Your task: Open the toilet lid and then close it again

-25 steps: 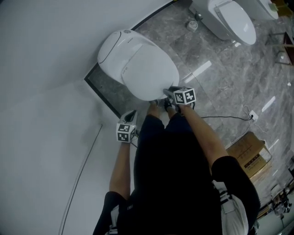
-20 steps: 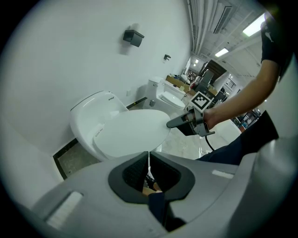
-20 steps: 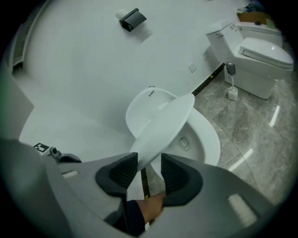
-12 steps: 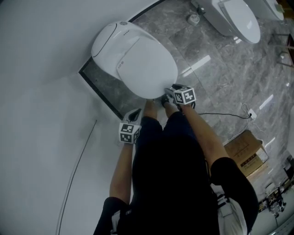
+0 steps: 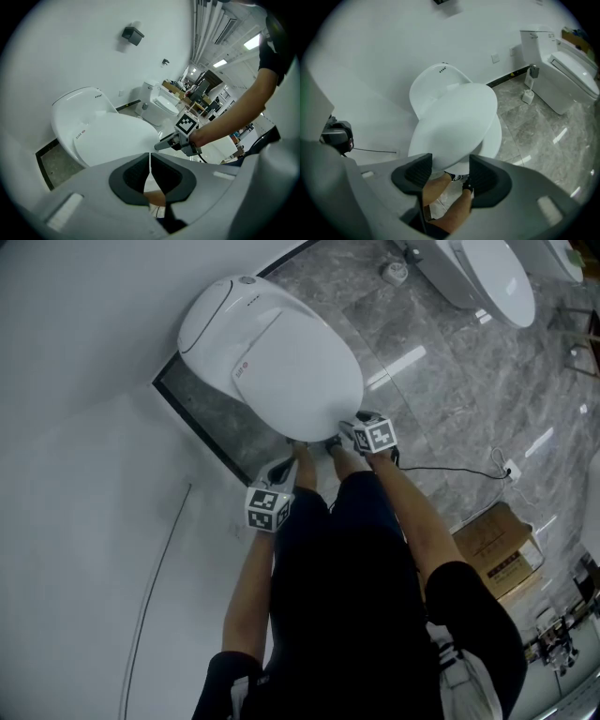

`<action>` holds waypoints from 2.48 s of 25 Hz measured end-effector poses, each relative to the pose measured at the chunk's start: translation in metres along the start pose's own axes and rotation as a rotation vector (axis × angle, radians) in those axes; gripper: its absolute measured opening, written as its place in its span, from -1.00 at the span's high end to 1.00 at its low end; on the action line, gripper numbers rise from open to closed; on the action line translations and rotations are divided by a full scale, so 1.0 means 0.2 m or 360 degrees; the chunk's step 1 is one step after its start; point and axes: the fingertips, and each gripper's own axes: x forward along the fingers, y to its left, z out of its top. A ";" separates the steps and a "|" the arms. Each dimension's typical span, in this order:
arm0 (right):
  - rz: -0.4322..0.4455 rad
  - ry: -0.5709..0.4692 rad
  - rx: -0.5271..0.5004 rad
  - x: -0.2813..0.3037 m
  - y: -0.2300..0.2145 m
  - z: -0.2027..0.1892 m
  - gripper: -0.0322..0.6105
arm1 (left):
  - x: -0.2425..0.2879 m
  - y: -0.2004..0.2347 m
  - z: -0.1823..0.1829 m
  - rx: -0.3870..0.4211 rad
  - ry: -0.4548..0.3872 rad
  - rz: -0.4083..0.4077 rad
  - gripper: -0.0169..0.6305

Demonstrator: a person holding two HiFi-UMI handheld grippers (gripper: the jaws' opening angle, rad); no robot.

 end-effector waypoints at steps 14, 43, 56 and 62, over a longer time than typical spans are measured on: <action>-0.0124 0.0150 -0.0064 0.19 -0.19 -0.11 -0.10 | 0.11 0.10 -0.08 0.0025 0.0081 -0.0035 0.89; -0.0299 0.0468 -0.0097 0.62 -0.44 -0.28 -0.10 | 0.31 0.35 -0.35 -0.0198 0.0122 -0.0007 0.89; -0.0345 0.0464 -0.0260 0.62 -0.43 -0.25 -0.10 | 0.38 0.35 -0.31 -0.0172 0.0103 -0.0035 0.89; -0.0377 0.0240 -0.0162 0.44 -0.39 -0.08 -0.10 | 0.34 0.28 -0.23 -0.0140 0.0074 -0.0046 0.89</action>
